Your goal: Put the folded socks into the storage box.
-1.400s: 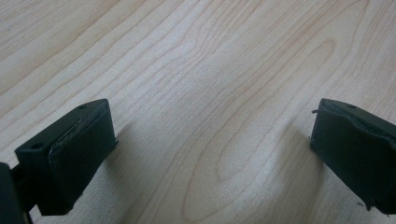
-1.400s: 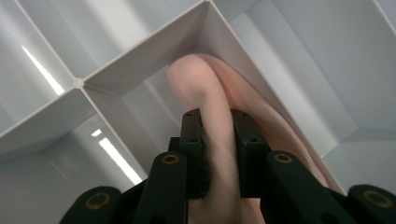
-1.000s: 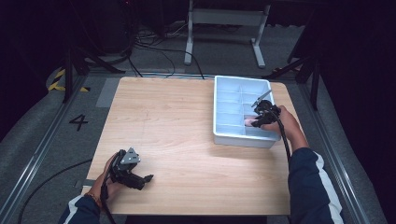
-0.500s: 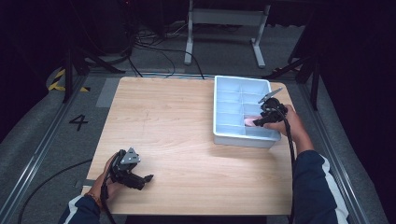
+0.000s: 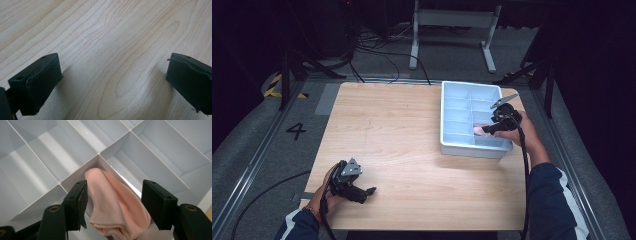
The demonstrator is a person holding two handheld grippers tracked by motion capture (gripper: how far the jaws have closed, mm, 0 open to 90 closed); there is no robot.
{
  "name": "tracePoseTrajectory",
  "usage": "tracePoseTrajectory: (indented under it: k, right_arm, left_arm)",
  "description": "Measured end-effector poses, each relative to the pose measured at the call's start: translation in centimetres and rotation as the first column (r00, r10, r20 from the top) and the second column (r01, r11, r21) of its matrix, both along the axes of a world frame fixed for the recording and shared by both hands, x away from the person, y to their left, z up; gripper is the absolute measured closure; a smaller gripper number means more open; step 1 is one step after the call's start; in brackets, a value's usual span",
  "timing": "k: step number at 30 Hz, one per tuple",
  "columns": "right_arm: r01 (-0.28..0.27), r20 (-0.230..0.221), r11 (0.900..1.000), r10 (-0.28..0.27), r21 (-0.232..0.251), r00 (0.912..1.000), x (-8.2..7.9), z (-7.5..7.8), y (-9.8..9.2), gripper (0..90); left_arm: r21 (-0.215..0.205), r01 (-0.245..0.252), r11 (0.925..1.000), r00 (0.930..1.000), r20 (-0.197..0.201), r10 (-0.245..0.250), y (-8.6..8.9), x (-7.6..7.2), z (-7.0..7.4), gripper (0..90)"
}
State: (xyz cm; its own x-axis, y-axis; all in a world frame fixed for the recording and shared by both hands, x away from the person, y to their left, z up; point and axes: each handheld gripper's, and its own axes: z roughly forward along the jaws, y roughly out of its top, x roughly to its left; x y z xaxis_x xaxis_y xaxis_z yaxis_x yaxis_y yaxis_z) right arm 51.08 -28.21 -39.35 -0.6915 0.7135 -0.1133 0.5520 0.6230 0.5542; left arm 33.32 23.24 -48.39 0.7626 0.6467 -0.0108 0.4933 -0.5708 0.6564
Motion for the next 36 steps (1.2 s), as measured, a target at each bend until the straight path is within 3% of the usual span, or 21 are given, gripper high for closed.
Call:
tracePoseTrajectory:
  k: [18,22,28,36]
  right_arm:
    - [0.015,0.103,0.997,-0.023,0.072,0.9944,-2.2,1.8,-0.5,30.0]
    - [0.011,0.119,0.998,-0.019,0.064,0.9927,-2.7,2.2,-0.5,30.1]
    - [0.003,0.124,0.996,-0.014,0.088,0.9921,-3.7,2.9,-0.5,30.3]
    - [-0.033,0.152,0.997,0.022,0.07,0.9882,-5.0,2.9,0.1,30.8]
  left_arm:
    - [0.005,0.004,1.0,1.0,0.004,-0.004,0.0,0.0,0.0,0.2]
    - [0.0,0.0,1.0,1.0,0.0,0.0,0.0,0.0,0.0,0.2]
    - [0.005,0.004,1.0,1.0,0.004,-0.004,0.0,0.0,0.0,0.2]
    - [0.006,0.005,1.0,1.0,0.005,-0.005,0.0,0.0,0.0,0.2]
